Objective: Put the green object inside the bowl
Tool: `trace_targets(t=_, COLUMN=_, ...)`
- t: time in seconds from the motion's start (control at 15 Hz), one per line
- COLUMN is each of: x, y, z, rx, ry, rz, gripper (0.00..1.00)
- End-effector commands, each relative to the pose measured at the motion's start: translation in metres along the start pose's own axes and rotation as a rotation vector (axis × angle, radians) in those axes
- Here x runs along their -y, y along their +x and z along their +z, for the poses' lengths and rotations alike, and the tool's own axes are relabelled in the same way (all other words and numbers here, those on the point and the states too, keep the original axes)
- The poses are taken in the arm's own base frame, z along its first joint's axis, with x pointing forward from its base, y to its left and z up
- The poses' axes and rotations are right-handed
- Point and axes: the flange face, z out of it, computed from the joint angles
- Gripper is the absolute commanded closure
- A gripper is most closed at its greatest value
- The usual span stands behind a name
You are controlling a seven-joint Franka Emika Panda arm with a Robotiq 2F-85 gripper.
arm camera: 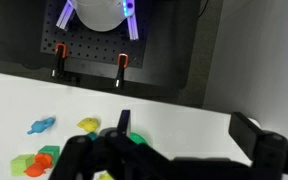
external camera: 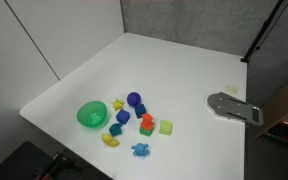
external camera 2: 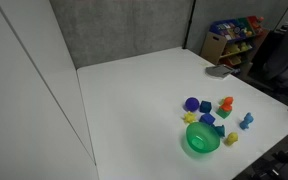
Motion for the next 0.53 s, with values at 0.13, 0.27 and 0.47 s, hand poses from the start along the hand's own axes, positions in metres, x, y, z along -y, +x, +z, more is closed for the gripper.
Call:
trace_targets(t=0.13, x=0.000, y=0.000, z=0.000, rx=0.000, ry=0.000, rz=0.000, gripper=0.00)
trace_targets(t=0.27, x=0.001, y=0.004, z=-0.001, rx=0.002, ry=-0.003, rz=0.006, gripper=0.00)
trace_targets(t=0.47, x=0.005, y=0.014, z=-0.009, rx=-0.018, ry=0.008, rz=0.009, gripper=0.00)
